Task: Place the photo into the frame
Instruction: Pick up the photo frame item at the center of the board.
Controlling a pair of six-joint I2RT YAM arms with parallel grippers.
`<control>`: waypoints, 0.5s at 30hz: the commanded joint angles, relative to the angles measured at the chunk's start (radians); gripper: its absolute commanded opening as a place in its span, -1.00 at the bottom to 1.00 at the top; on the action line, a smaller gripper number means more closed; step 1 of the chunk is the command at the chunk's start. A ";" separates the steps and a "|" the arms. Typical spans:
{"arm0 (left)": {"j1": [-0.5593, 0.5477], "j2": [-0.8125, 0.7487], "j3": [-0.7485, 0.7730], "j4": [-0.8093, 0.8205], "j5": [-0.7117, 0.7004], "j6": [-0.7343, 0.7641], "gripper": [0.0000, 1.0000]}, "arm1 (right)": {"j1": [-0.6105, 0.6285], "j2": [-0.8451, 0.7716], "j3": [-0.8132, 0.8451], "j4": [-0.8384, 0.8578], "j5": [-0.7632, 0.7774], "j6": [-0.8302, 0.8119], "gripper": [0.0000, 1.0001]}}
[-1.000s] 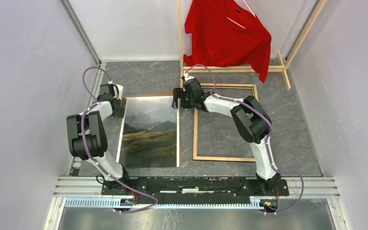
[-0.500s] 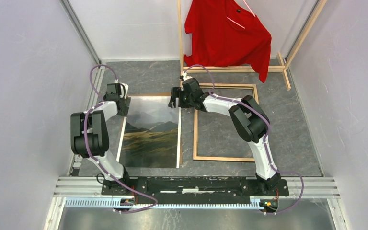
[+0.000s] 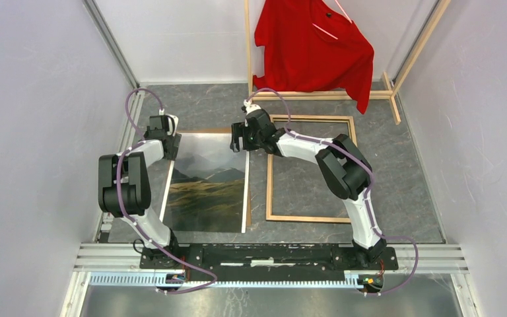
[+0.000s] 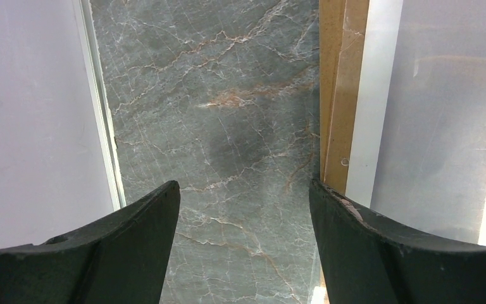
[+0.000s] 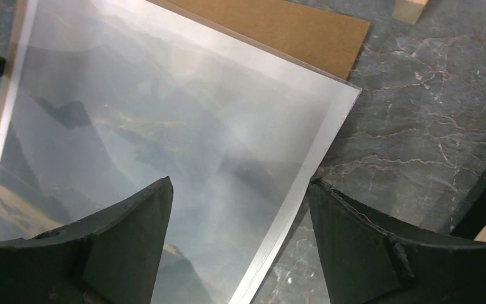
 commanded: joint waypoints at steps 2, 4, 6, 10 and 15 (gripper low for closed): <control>-0.012 0.047 -0.047 -0.048 0.046 -0.021 0.64 | 0.060 -0.127 0.031 0.043 -0.010 -0.041 0.67; -0.013 0.047 -0.050 -0.048 0.048 -0.021 0.64 | 0.075 -0.148 0.025 0.042 -0.001 -0.058 0.67; -0.013 0.047 -0.052 -0.049 0.047 -0.020 0.64 | 0.085 -0.165 0.018 0.043 -0.001 -0.065 0.67; -0.013 0.046 -0.052 -0.055 0.048 -0.020 0.63 | 0.091 -0.189 -0.008 0.050 -0.002 -0.065 0.66; -0.013 0.039 -0.050 -0.066 0.049 -0.018 0.63 | 0.102 -0.171 0.023 -0.027 0.064 -0.129 0.66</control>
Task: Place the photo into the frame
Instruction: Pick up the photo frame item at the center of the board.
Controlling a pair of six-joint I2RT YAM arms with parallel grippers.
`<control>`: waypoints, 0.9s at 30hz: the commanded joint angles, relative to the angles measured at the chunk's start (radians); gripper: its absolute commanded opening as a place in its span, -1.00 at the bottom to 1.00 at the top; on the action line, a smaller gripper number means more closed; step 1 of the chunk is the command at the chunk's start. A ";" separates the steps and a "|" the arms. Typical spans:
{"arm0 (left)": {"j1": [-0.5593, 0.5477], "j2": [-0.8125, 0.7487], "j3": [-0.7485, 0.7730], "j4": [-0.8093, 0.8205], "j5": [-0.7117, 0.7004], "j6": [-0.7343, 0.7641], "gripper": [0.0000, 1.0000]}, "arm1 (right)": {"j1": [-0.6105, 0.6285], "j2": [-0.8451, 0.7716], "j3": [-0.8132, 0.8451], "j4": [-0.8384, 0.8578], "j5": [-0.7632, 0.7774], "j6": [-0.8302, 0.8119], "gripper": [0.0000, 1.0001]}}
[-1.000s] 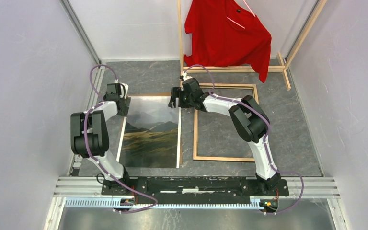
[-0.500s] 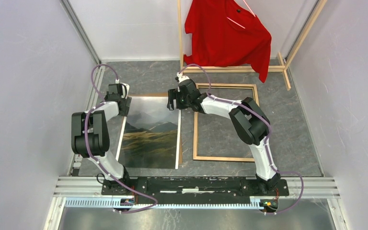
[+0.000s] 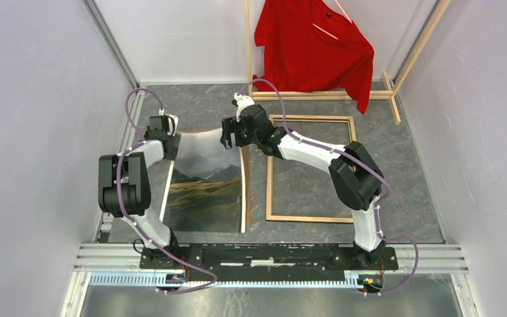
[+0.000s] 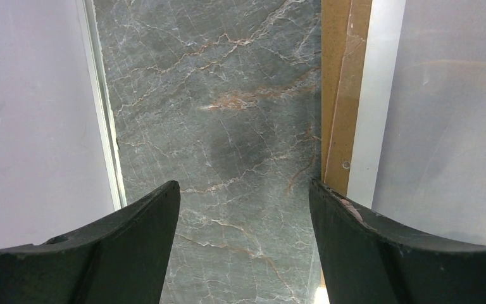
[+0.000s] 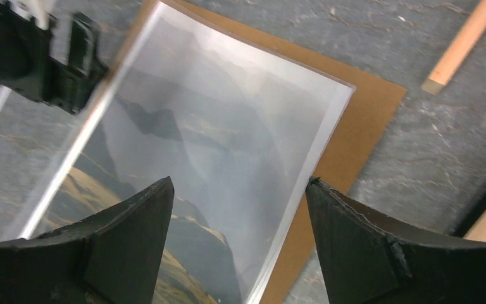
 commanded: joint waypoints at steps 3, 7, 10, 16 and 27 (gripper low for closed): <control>-0.012 0.031 -0.041 -0.087 0.060 -0.022 0.63 | 0.040 0.026 0.080 -0.103 0.093 -0.112 0.66; -0.012 0.024 -0.036 -0.097 0.064 -0.022 0.63 | 0.060 0.047 0.103 -0.129 0.142 -0.159 0.66; -0.012 0.022 -0.036 -0.097 0.063 -0.021 0.63 | 0.081 0.045 0.109 -0.124 0.159 -0.189 0.65; -0.011 0.023 -0.037 -0.099 0.062 -0.020 0.63 | 0.140 0.056 0.175 -0.161 0.215 -0.278 0.65; -0.012 0.019 -0.041 -0.103 0.065 -0.018 0.63 | 0.185 -0.037 0.120 -0.107 0.217 -0.360 0.68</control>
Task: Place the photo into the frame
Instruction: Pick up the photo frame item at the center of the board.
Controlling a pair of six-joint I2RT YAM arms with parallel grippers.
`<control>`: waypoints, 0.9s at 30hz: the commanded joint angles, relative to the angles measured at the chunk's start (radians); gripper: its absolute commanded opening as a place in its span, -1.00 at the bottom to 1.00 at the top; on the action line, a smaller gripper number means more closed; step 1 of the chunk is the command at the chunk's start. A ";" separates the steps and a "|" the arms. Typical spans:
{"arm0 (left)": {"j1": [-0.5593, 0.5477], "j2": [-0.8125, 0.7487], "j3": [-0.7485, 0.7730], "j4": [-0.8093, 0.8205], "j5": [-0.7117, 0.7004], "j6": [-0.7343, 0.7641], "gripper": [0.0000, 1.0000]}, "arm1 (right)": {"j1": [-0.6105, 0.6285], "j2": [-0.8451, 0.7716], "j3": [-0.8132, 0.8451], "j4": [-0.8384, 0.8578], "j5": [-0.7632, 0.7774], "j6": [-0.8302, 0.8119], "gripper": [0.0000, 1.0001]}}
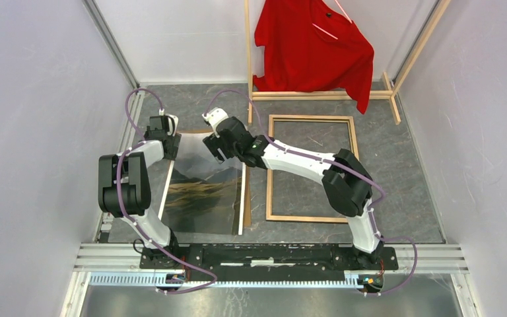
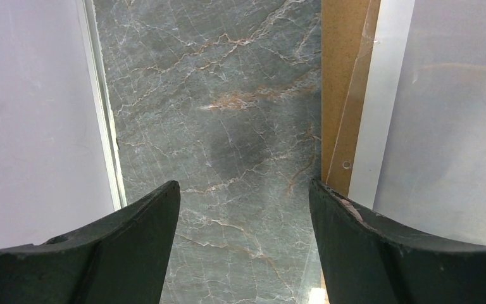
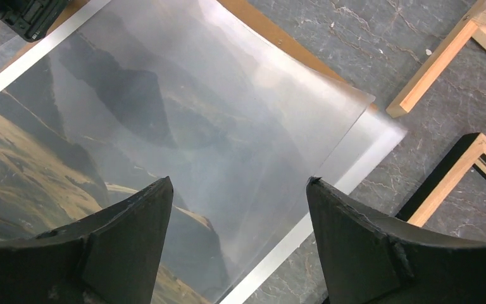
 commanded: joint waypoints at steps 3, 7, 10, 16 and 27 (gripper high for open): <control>-0.011 0.015 -0.041 -0.105 0.066 -0.017 0.63 | 0.018 -0.109 -0.039 0.121 -0.115 -0.044 0.69; -0.011 0.011 -0.038 -0.111 0.069 -0.018 0.63 | 0.015 -0.137 -0.076 0.181 -0.194 -0.006 0.71; -0.012 0.012 -0.037 -0.113 0.069 -0.018 0.63 | -0.004 -0.124 -0.060 0.155 -0.216 0.062 0.71; -0.012 0.010 -0.036 -0.120 0.072 -0.018 0.63 | -0.129 -0.160 -0.257 0.403 -0.523 0.369 0.67; -0.011 -0.002 -0.042 -0.127 0.077 -0.017 0.63 | -0.191 -0.085 -0.300 0.493 -0.630 0.564 0.55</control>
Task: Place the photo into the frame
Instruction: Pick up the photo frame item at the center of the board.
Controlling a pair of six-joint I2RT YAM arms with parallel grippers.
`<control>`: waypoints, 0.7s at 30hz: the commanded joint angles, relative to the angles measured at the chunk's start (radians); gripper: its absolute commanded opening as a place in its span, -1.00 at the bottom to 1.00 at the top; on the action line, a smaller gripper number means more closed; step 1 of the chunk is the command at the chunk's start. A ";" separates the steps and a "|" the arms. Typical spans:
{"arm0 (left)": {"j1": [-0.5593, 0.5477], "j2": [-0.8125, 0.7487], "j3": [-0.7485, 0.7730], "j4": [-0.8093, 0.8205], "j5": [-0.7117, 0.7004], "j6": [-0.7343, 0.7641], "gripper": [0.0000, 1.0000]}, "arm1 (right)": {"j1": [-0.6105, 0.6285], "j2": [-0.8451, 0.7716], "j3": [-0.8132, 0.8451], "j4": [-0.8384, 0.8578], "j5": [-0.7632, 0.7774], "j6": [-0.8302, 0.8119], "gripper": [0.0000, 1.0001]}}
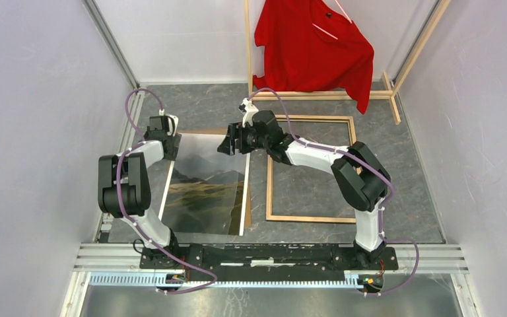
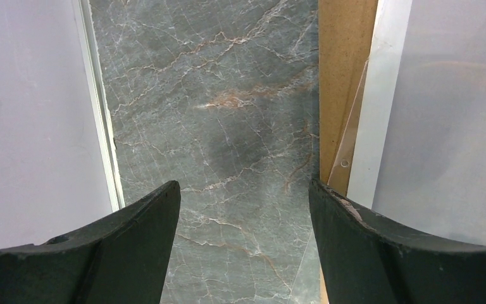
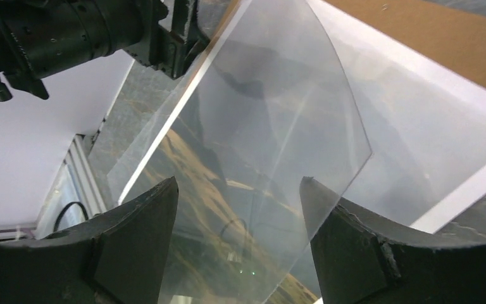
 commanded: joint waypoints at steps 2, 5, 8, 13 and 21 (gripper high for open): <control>-0.011 -0.001 -0.039 -0.126 0.069 -0.016 0.63 | 0.017 0.018 0.027 0.082 -0.060 0.087 0.34; -0.009 -0.008 -0.027 -0.150 0.078 -0.016 0.63 | 0.010 0.026 0.053 0.055 -0.065 0.092 -0.18; -0.004 -0.020 0.002 -0.200 0.098 -0.016 0.67 | -0.011 0.015 0.075 0.013 -0.077 0.082 -0.63; 0.002 -0.079 0.095 -0.344 0.142 -0.002 0.99 | -0.104 -0.061 0.124 -0.108 -0.150 0.042 -1.00; -0.025 -0.157 0.255 -0.532 0.254 0.016 1.00 | -0.352 -0.292 0.158 -0.534 -0.190 -0.189 -1.00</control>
